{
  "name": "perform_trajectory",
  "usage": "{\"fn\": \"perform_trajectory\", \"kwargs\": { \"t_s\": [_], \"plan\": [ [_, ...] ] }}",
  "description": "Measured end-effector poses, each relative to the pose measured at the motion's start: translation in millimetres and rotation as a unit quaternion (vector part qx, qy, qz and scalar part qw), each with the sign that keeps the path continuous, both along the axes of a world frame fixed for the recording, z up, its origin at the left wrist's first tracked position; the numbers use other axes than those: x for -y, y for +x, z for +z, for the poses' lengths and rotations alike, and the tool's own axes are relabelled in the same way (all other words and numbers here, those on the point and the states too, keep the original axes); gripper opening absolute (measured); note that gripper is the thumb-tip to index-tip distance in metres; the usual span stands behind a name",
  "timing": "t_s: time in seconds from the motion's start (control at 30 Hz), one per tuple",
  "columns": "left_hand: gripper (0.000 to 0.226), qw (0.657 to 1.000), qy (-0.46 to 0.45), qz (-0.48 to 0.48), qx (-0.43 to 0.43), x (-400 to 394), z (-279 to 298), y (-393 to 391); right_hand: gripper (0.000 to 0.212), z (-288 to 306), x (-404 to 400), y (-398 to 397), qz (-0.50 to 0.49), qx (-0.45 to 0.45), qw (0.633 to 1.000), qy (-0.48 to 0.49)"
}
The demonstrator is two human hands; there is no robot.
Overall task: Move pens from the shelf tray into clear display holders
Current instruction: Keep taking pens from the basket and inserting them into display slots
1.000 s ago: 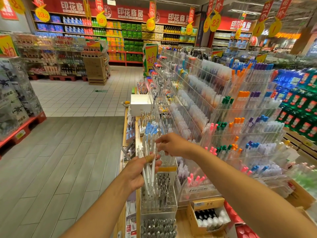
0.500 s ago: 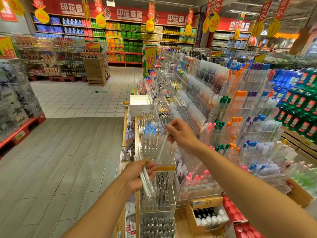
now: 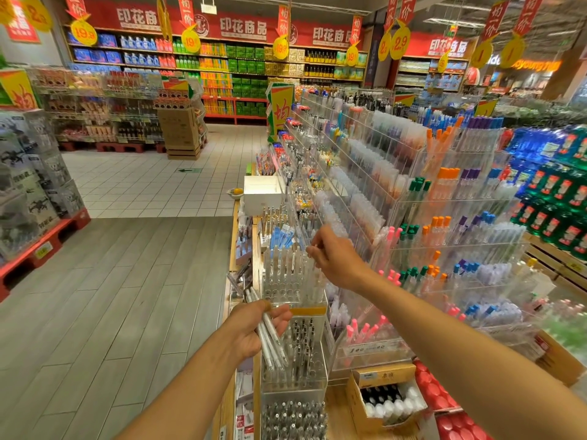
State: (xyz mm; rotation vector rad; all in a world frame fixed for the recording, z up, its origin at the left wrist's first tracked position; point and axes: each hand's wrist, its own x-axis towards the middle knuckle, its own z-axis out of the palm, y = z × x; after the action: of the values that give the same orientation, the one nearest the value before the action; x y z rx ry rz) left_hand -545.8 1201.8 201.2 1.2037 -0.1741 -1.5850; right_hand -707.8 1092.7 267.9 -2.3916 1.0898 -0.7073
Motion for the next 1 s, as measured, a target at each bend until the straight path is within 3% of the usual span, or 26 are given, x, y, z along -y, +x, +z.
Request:
{"fn": "perform_trajectory", "kwargs": {
  "t_s": [0.13,0.3,0.57,0.8,0.9,1.0],
  "plan": [
    [0.028,1.0,-0.007,-0.019,0.009,-3,3,1,0.015,-4,5,0,-0.001,-0.034,0.999,-0.014],
    [0.016,1.0,-0.025,-0.011,-0.01,-2,4,2,0.017,-12,11,0,-0.023,-0.093,0.994,-0.055],
    [0.019,0.999,-0.039,-0.019,-0.003,2,3,-2,0.024,-4,7,6,0.005,-0.172,0.981,-0.085],
    [0.018,0.997,-0.07,-0.04,0.005,2,6,-3,0.033,0,3,12,-0.014,-0.158,0.984,-0.08],
    [0.022,0.993,-0.097,-0.06,-0.006,1,7,-3,0.026,6,-4,16,0.049,-0.097,0.994,-0.006],
    [0.026,0.99,-0.121,-0.074,-0.007,1,9,-4,0.026,8,-11,21,0.112,-0.109,0.982,0.105]
  ]
}}
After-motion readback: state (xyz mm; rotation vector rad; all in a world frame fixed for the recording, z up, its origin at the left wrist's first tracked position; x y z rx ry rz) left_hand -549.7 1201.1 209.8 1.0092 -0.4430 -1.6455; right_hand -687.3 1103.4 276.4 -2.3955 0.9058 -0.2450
